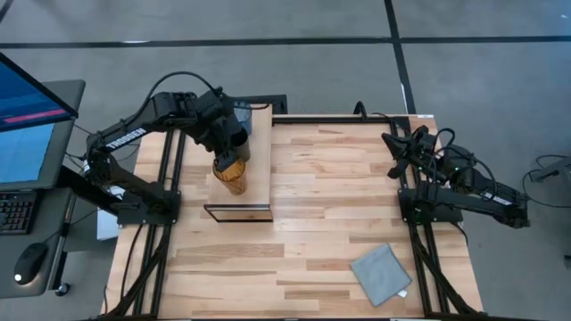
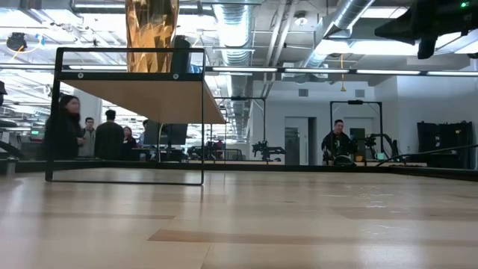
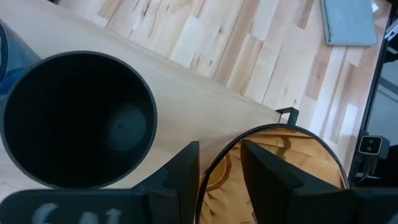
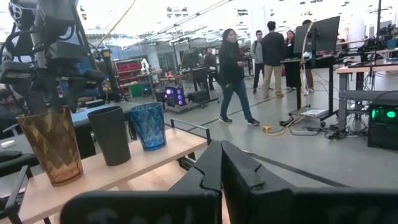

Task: Stack small to large cups/mugs on shelf
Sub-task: Put the brown cup on the shelf

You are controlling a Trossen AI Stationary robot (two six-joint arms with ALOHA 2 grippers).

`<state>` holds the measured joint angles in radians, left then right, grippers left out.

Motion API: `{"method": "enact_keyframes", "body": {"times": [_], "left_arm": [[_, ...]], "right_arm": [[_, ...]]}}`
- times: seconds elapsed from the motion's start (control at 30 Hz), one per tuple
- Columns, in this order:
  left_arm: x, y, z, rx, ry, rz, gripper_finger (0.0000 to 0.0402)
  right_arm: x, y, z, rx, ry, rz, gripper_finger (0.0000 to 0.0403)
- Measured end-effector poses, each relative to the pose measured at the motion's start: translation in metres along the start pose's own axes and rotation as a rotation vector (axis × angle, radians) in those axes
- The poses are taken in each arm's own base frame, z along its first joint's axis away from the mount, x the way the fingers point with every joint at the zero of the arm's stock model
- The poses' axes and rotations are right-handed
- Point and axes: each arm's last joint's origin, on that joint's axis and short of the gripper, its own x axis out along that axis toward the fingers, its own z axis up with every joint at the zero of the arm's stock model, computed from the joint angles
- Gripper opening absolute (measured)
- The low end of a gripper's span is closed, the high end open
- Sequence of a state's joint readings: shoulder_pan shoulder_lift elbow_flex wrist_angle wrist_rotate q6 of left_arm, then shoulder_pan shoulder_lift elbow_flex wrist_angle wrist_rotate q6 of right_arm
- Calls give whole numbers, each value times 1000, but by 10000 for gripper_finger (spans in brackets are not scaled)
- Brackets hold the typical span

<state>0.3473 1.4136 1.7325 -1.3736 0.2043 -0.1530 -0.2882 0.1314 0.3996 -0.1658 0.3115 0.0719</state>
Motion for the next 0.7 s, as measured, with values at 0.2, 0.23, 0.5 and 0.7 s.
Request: {"method": "enact_keyframes", "body": {"times": [0.2,0.23,0.5,0.7], "left_arm": [[0,0,0,2,-3,0,108],[0,0,1,3,-5,-1,108],[0,0,3,8,-29,-5,108],[0,-1,4,10,-37,-7,108]], "right_arm": [[0,0,0,0,0,0,26],[0,0,0,0,0,0,26],[0,0,0,0,0,0,26],[0,0,0,0,0,0,26]]}}
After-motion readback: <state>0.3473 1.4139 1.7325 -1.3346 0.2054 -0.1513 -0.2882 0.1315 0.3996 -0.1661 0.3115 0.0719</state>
